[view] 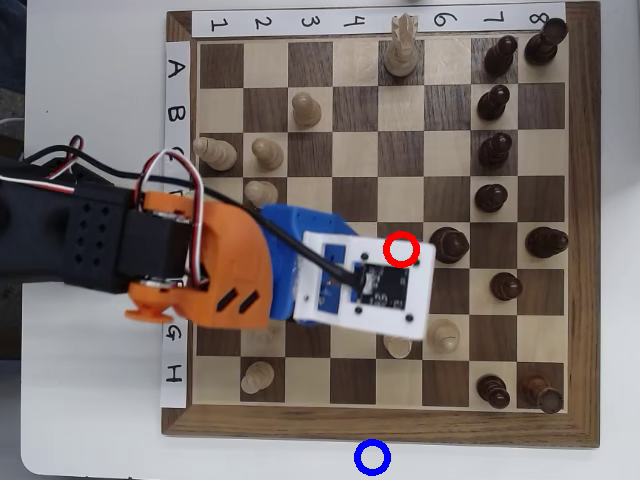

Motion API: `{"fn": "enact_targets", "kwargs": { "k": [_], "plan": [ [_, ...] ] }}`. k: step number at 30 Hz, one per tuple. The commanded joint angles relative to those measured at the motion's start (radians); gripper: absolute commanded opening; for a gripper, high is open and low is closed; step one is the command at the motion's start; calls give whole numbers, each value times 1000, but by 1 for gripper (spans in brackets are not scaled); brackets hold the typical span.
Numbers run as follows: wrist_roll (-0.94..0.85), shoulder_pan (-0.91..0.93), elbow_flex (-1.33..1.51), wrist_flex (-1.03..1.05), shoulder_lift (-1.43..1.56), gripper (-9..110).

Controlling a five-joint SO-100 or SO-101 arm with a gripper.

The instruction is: Move the piece to destination

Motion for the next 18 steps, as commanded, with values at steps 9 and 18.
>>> {"fn": "enact_targets", "kwargs": {
  "k": [9,18],
  "plan": [
    [-91,173,-284,-89,133,0],
    [-141,299,-334,-198,-44,0]
  ]
}}
